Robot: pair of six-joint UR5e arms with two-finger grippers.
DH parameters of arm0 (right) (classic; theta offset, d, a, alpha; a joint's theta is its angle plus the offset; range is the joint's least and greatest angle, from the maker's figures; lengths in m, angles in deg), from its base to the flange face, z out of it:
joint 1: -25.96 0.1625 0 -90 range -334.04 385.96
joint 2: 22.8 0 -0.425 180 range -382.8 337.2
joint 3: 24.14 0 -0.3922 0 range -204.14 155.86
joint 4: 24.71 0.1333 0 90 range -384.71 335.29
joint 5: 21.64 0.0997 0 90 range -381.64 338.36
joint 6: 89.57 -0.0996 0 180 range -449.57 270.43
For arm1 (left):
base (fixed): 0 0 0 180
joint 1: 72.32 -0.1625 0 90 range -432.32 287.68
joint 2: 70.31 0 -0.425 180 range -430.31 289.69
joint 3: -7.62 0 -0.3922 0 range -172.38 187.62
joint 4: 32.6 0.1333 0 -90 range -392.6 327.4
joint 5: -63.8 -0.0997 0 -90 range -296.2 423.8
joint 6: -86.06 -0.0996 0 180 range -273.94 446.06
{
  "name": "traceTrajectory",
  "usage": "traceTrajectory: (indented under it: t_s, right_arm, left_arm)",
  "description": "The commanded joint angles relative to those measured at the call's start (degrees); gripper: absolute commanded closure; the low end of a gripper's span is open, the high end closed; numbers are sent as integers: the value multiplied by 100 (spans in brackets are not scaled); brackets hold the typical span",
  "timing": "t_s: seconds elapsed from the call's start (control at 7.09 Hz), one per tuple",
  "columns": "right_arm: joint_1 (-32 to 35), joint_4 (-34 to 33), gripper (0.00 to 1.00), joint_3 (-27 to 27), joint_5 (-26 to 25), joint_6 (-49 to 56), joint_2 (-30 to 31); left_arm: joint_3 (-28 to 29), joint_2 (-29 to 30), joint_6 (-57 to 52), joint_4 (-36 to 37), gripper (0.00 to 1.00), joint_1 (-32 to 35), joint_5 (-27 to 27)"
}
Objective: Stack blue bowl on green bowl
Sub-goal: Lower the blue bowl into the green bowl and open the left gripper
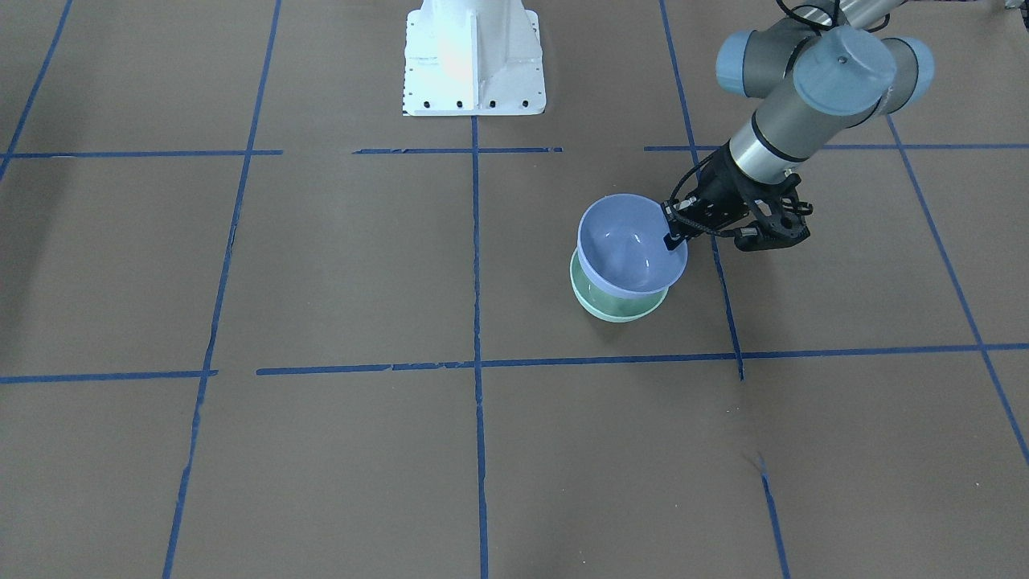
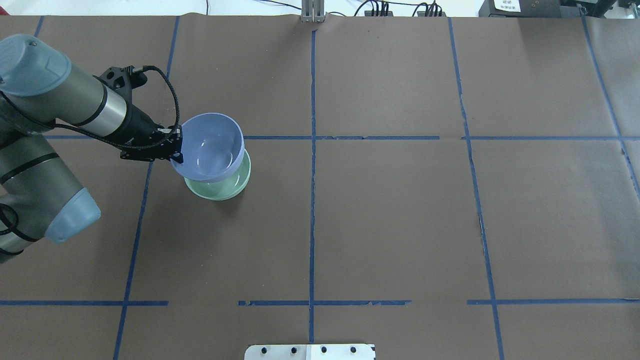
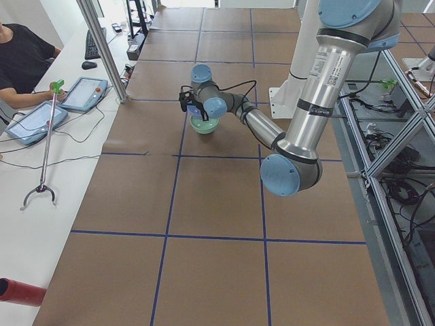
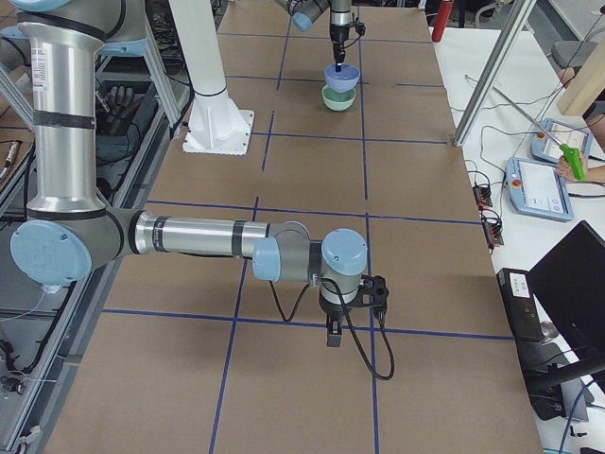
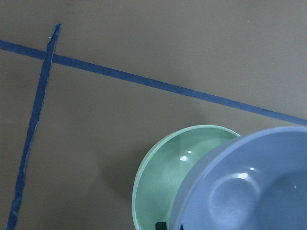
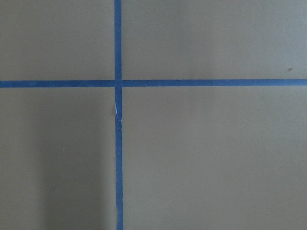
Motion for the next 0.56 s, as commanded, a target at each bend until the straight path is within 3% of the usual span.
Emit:
traceTrajectory:
  t_s: [0.0,0.14,0.42]
  right_arm:
    - [0,4,0,0,-2,0,0]
    - [0,-5,0,0,-2,0,0]
    - [0,4,0,0,-2,0,0]
  left_arm:
    - [4,-11,-13,2,100,-6,0]
    - [47,-2,-83,2,1,-23,-9]
    - [48,-2,-101,-6,0,-67,0]
